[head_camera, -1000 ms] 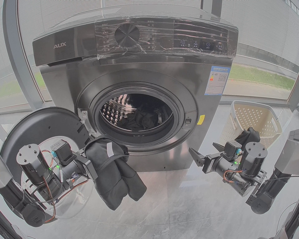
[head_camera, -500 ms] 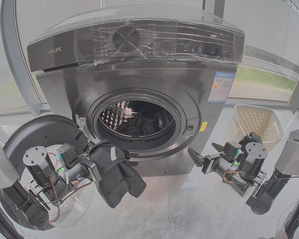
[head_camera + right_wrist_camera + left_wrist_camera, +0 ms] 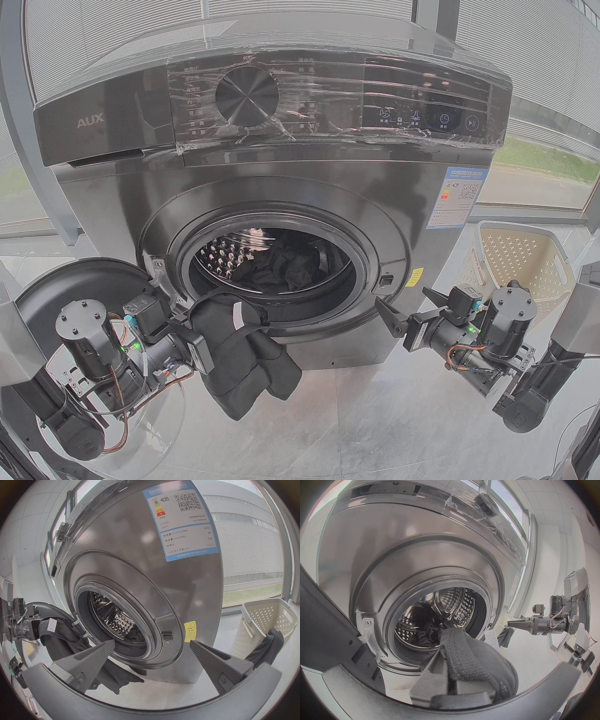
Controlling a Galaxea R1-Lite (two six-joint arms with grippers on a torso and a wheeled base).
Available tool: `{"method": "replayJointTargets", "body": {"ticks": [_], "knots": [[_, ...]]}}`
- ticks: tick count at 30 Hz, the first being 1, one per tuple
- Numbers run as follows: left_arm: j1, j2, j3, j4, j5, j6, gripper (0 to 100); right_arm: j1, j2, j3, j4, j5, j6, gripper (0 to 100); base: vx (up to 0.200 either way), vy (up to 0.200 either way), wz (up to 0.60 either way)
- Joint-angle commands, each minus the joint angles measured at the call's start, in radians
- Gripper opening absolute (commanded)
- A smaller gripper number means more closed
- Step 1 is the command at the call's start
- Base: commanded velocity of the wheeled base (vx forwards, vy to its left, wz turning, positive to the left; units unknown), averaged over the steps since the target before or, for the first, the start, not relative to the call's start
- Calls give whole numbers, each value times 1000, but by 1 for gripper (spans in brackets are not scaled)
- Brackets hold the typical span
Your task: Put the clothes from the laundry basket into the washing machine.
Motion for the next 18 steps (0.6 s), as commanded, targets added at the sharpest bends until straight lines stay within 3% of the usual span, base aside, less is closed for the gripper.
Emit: {"method": "replayJointTargets", "body": {"ticks": [1, 10, 13, 18], "knots": [[-3, 13, -2, -5, 2, -1, 0, 2, -1, 2, 0, 0, 0, 100, 0, 0, 0], [-9, 22, 3, -5, 2, -4, 0, 2, -1, 5, -2, 4, 0, 100, 0, 0, 0], [-9, 25, 4, -5, 2, -8, 0, 2, -1, 5, -2, 6, 0, 100, 200, 0, 0], [-13, 23, 6, -5, 2, -8, 0, 2, -1, 6, -2, 6, 0, 100, 0, 0, 0]]}}
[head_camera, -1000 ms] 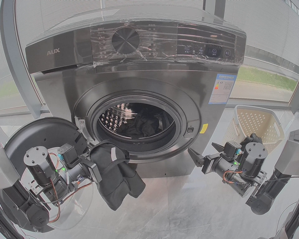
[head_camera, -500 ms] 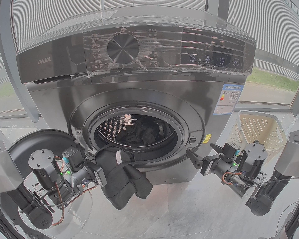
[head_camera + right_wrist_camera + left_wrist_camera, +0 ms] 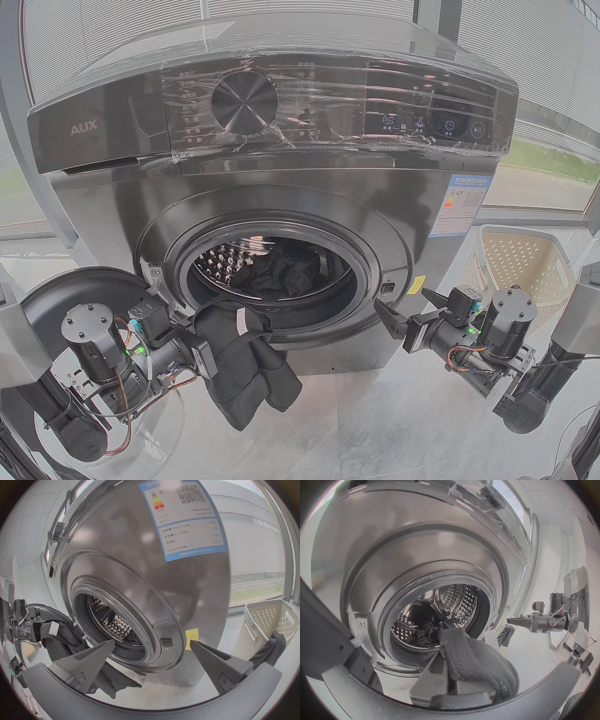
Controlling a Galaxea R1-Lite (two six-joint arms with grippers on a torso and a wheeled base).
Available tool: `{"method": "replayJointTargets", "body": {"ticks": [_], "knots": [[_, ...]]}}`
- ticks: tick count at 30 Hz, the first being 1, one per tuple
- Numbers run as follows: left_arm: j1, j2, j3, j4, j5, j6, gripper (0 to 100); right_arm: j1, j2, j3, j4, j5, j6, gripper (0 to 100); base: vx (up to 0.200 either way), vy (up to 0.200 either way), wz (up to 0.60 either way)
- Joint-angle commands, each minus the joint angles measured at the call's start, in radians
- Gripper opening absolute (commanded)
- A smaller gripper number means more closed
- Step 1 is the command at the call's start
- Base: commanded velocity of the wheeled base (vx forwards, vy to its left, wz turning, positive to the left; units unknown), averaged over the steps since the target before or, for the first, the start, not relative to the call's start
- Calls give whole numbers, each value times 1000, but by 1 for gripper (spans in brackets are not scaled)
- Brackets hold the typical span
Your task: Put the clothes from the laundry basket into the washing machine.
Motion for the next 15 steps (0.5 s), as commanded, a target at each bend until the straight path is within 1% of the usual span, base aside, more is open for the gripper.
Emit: {"method": "replayJointTargets", "body": {"ticks": [1, 4, 8, 11, 13, 15], "knots": [[-3, 3, 1, -6, 1, -1, 0, 0, 1, 0, -1, 0, 0, 100, 0, 0, 0], [-10, 4, 3, -6, 0, -1, 0, 1, 1, 4, -1, 0, 0, 100, 0, 0, 0], [-51, -14, 23, -8, 0, -1, 0, 17, -1, 5, -1, 0, 1, 100, 0, 0, 0], [-121, -30, 38, -6, 0, 1, 0, 37, -18, 5, 4, -2, 1, 100, 0, 0, 0], [-144, -11, 15, -6, 1, 10, 0, 48, -25, 7, 4, 0, 0, 100, 0, 0, 0], [-148, 35, -26, -4, 1, 10, 0, 49, -25, 10, 1, 1, 0, 100, 0, 0, 0]]}}
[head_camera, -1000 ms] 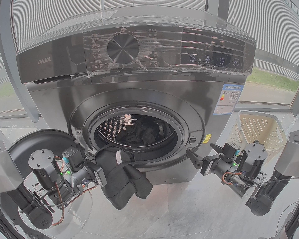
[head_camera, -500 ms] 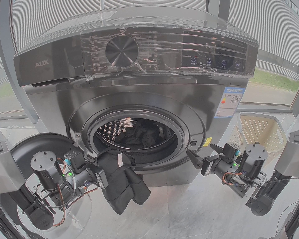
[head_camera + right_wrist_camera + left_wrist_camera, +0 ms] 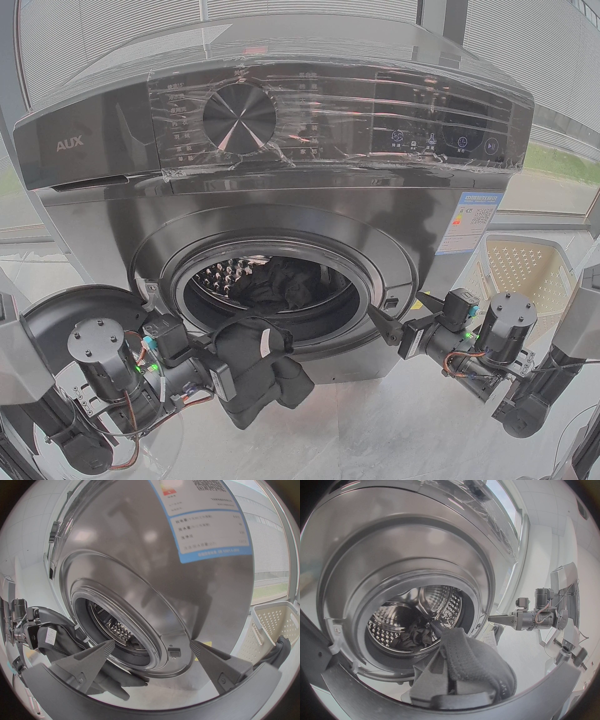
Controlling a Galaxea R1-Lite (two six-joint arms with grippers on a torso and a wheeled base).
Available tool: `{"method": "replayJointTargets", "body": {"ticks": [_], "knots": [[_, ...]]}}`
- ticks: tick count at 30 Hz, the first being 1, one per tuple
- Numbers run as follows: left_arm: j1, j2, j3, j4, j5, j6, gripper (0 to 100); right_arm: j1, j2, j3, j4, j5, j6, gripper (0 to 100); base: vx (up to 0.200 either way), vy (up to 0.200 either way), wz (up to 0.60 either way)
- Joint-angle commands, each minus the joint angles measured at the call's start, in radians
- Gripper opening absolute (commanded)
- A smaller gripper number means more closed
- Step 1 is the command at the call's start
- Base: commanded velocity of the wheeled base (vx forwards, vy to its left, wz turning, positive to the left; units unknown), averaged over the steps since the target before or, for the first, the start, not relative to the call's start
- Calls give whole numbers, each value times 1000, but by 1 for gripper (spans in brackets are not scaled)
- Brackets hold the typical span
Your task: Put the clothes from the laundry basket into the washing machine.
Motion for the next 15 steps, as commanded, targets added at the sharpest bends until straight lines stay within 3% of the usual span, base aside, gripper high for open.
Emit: {"method": "replayJointTargets", "body": {"ticks": [1, 9, 15], "knots": [[-45, 76, -74, -7, -1, 6, 0, 19, -18, 11, -5, 1, -3, 100, 0, 0, 0], [-34, 230, -211, -7, -18, -10, 0, 57, -42, 28, -3, 4, -6, 100, 0, 0, 0], [21, 387, -405, -7, -15, -11, 0, 68, -42, 37, -5, 4, -4, 100, 0, 0, 0]]}}
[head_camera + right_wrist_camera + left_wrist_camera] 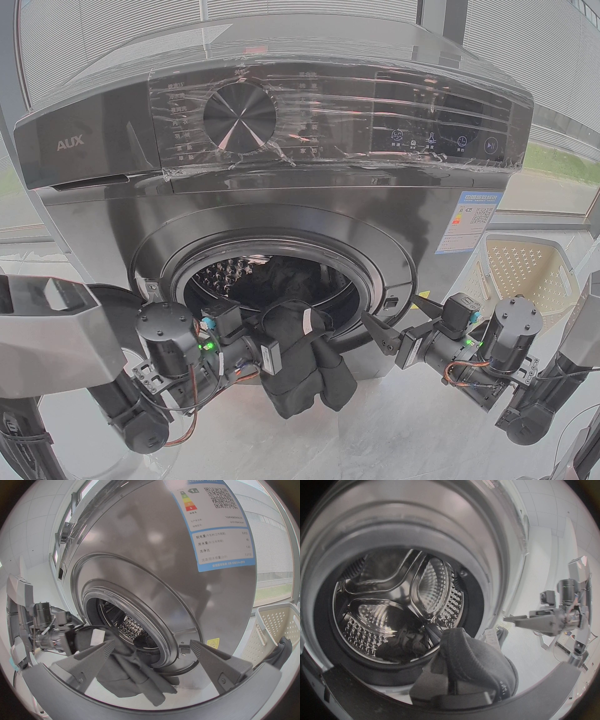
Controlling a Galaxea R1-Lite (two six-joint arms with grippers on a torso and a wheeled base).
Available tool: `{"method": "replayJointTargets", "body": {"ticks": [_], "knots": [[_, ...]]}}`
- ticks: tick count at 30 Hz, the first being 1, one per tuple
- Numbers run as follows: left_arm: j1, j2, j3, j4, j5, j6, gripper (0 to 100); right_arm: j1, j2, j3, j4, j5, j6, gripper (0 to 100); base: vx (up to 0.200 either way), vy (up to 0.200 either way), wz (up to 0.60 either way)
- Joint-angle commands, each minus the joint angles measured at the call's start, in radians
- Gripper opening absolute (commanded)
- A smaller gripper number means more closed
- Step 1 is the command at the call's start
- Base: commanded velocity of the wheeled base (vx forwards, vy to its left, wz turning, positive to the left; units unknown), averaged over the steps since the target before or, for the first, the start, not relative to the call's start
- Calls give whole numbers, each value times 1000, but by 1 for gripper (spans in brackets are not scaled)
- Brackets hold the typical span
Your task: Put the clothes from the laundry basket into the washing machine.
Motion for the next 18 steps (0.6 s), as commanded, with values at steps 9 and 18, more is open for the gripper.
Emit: {"method": "replayJointTargets", "body": {"ticks": [9, 18], "knots": [[98, 348, -444, 14, 25, -29, 0, 32, -4, 17, 0, 0, 3, 100, 0, 0, 0], [151, 480, -681, 126, 25, -29, 0, 33, -3, 15, 0, 2, 2, 100, 0, 0, 0]]}}
